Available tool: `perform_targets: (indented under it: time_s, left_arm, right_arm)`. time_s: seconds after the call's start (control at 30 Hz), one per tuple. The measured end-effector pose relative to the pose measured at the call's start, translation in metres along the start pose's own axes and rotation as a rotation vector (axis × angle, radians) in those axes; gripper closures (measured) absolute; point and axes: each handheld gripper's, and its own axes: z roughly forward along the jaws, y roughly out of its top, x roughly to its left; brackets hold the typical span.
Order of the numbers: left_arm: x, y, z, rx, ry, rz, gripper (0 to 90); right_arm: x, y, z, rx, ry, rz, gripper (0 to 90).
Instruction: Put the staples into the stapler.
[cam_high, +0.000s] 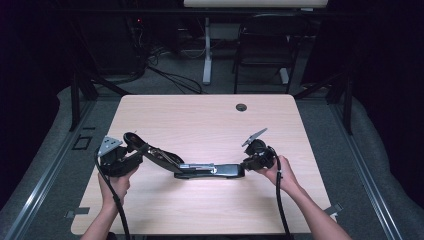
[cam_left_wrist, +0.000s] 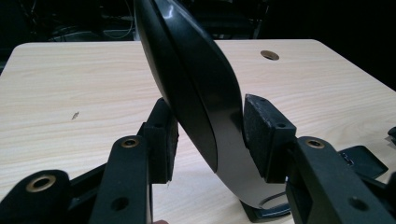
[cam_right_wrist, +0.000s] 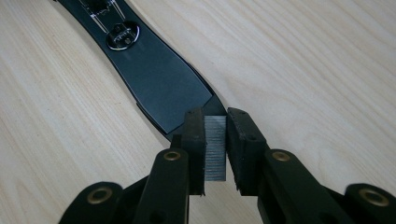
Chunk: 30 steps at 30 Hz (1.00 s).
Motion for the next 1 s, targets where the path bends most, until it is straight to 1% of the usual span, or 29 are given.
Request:
perform_targets:
  time_s: [0.03, 0.1, 0.13, 0.17, 0.23, 0.37, 0.4, 0.43, 0.5, 0.57, 0.63, 0.7, 0.77, 0.9, 0.93, 0.97, 1.0]
  left_arm:
    - [0.000, 0.000, 0.000, 0.000, 0.000, 0.000, 56.7]
    - [0.000, 0.000, 0.000, -0.003, -0.004, 0.000, 56.6]
    - [0.000, 0.000, 0.000, -0.003, -0.004, -0.001, 56.6]
    - [0.001, 0.000, 0.000, -0.001, -0.004, 0.000, 56.6]
    - [0.000, 0.000, 0.000, 0.000, -0.001, 0.001, 56.7]
    - [-0.002, 0.000, 0.001, -0.013, -0.002, 0.001, 56.7]
    - [-0.001, 0.000, 0.000, -0.012, -0.003, 0.001, 56.6]
    - [-0.001, 0.000, 0.000, -0.008, -0.002, 0.002, 56.7]
    - [0.000, 0.000, 0.000, -0.004, -0.002, 0.003, 56.6]
    - [0.000, 0.000, 0.000, -0.002, -0.005, 0.006, 56.5]
    - [0.001, -0.001, 0.000, -0.012, -0.009, 0.007, 56.3]
    - [0.001, -0.001, 0.000, -0.007, -0.008, 0.007, 56.3]
    - [0.001, -0.001, 0.000, -0.008, -0.008, 0.007, 56.3]
    - [0.001, -0.002, 0.000, -0.014, -0.006, 0.004, 56.3]
    - [0.001, -0.001, 0.000, -0.007, -0.011, 0.007, 56.2]
    - [0.001, -0.001, 0.000, -0.007, -0.011, 0.007, 56.2]
    - [0.002, -0.002, 0.000, -0.010, -0.014, 0.007, 56.1]
  right_arm:
    - [0.001, 0.001, 0.001, -0.001, 0.001, -0.009, 78.3]
    - [0.002, 0.001, 0.001, -0.009, 0.006, -0.002, 78.2]
    - [0.001, 0.002, 0.000, 0.007, 0.007, -0.018, 78.3]
    - [0.002, 0.001, 0.000, -0.001, 0.004, -0.018, 78.2]
    - [0.000, 0.001, -0.002, -0.007, 0.013, -0.024, 78.3]
    - [-0.001, 0.003, -0.006, -0.020, 0.011, -0.026, 78.2]
    - [-0.001, 0.005, -0.007, -0.013, 0.013, -0.034, 78.3]
    - [0.000, 0.006, -0.007, -0.021, 0.011, -0.031, 78.3]
    - [0.001, 0.011, -0.008, -0.024, 0.007, -0.048, 78.2]
    - [0.001, 0.016, -0.008, -0.032, 0.013, -0.058, 78.3]
    - [0.003, 0.021, -0.009, -0.044, 0.013, -0.065, 78.3]
    - [0.005, 0.025, -0.008, -0.044, 0.012, -0.087, 78.3]
    - [0.007, 0.028, -0.007, -0.052, 0.013, -0.095, 78.3]
    - [0.010, 0.035, -0.006, -0.036, 0.023, -0.127, 78.3]
    - [0.010, 0.036, -0.006, -0.039, 0.022, -0.134, 78.3]
    - [0.011, 0.037, -0.005, -0.047, 0.025, -0.130, 78.3]
    - [0.011, 0.039, -0.006, -0.037, 0.028, -0.143, 78.3]
